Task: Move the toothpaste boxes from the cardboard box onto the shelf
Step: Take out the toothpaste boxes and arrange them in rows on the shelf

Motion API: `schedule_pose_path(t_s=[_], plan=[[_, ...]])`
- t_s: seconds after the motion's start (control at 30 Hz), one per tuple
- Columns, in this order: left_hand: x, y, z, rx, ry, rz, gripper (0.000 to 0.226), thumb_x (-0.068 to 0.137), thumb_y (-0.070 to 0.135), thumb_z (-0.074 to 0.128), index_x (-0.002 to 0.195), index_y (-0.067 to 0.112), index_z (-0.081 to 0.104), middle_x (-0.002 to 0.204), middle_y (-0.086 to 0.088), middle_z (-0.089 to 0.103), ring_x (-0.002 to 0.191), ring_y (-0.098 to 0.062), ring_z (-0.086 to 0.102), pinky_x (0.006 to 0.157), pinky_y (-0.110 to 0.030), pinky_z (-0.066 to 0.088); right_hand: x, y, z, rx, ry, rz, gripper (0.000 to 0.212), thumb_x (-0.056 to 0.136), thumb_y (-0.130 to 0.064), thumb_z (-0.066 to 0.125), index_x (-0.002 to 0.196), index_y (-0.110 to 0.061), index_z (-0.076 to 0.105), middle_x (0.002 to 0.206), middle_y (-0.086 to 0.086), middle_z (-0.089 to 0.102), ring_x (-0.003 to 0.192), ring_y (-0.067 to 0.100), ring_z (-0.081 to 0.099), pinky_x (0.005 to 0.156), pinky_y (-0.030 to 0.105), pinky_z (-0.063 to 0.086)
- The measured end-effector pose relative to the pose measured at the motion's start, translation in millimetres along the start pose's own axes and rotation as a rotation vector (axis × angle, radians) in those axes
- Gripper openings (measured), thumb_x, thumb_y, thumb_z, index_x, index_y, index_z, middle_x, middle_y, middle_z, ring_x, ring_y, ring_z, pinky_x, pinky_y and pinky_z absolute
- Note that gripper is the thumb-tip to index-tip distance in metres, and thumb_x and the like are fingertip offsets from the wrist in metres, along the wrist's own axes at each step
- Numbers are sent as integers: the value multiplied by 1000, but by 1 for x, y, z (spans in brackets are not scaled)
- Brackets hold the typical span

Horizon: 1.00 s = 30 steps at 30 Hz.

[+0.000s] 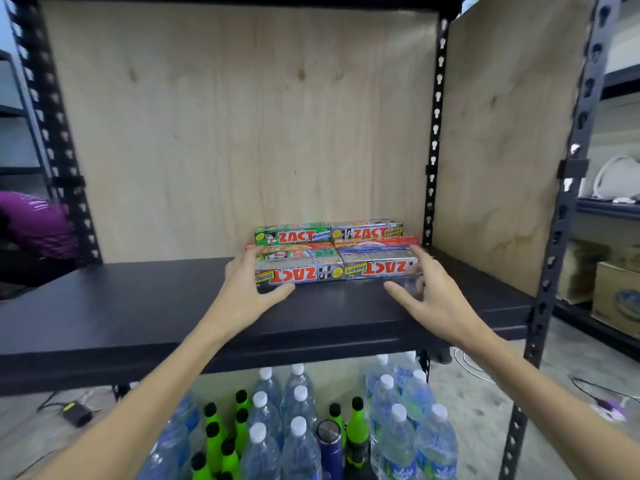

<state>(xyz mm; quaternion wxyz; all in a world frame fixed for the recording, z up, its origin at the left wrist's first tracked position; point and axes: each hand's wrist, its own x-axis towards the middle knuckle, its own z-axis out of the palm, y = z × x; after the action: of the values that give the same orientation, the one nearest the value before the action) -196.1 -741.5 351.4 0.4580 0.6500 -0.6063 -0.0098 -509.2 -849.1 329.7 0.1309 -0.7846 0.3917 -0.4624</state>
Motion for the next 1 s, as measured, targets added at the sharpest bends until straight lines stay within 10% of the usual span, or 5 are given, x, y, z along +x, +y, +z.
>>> schedule_pose_path(t_s=[0.23, 0.6, 1.0], plan=[[-118, 27, 17, -125, 142, 125, 51, 91, 31, 72, 137, 32, 52, 135, 20, 51, 135, 0, 38, 115, -30, 35, -104, -54, 41, 260, 111, 18, 67, 91, -37, 72, 149, -31, 39, 104, -6, 52, 85, 15, 52, 83, 17, 45], [-274, -47, 81, -165, 116, -118, 59, 89, 32, 75, 140, 29, 46, 128, 18, 49, 128, -2, 42, 104, -9, 30, -257, -52, 150, 336, 2, 203, 73, 90, -33, 75, 150, -26, 34, 111, -10, 49, 94, 9, 51, 86, 8, 38], [-452, -178, 140, -43, -188, -745, 51, 92, 25, 71, 138, 14, 49, 124, -1, 55, 117, -18, 54, 105, -37, 44, -447, 33, 235, 125, -363, 622, 73, 89, -34, 72, 150, -27, 31, 119, -11, 52, 112, 12, 54, 101, 44, 48]])
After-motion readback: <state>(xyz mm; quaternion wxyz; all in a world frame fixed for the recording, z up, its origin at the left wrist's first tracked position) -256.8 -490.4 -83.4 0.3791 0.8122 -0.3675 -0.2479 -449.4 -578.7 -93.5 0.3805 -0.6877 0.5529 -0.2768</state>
